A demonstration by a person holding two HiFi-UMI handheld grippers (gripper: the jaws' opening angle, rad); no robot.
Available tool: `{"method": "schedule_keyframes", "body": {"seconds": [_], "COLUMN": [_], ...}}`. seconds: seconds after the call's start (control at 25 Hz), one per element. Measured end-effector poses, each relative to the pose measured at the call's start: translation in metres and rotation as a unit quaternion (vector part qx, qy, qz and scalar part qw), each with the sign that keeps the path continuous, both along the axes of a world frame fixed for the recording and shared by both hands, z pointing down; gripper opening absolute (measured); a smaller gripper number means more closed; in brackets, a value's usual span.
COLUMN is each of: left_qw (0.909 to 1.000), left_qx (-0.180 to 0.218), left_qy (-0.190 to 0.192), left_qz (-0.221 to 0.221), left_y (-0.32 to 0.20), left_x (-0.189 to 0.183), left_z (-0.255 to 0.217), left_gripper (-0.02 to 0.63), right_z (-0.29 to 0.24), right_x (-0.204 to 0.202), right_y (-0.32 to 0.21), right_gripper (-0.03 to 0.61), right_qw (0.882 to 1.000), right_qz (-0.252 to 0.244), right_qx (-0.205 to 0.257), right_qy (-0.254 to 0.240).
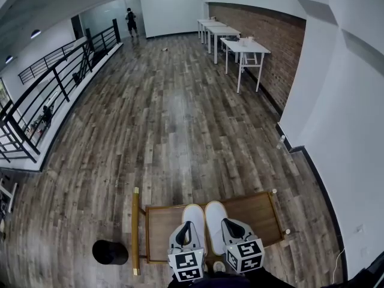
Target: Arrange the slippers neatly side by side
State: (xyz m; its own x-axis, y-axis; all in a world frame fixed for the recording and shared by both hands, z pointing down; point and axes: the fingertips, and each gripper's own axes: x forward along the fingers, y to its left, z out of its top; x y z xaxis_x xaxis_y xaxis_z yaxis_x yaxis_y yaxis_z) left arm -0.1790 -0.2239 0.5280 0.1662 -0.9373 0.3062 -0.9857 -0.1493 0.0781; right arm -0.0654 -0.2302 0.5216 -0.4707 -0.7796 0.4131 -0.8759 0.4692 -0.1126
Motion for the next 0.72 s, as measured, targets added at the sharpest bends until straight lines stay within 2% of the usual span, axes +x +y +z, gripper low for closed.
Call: {"method": "schedule_keyframes", "body": {"seconds": [0.72], "left_qw": [0.9999], "left_qx": [-0.004], "left_qy": [0.002], "left_qz": [0.009], "left_y": [-0.0007], "left_x": [0.0078], "left_z": [0.0038], "left_gripper": [0.002], "right_z": [0.0021], "right_x": [0.0025], "right_y": [-0.0015], "right_gripper": [-0.002], "right_qw": [1.000], "right_qz": [-0.002], "right_qx": [0.001], "right_qy": [-0.002]}}
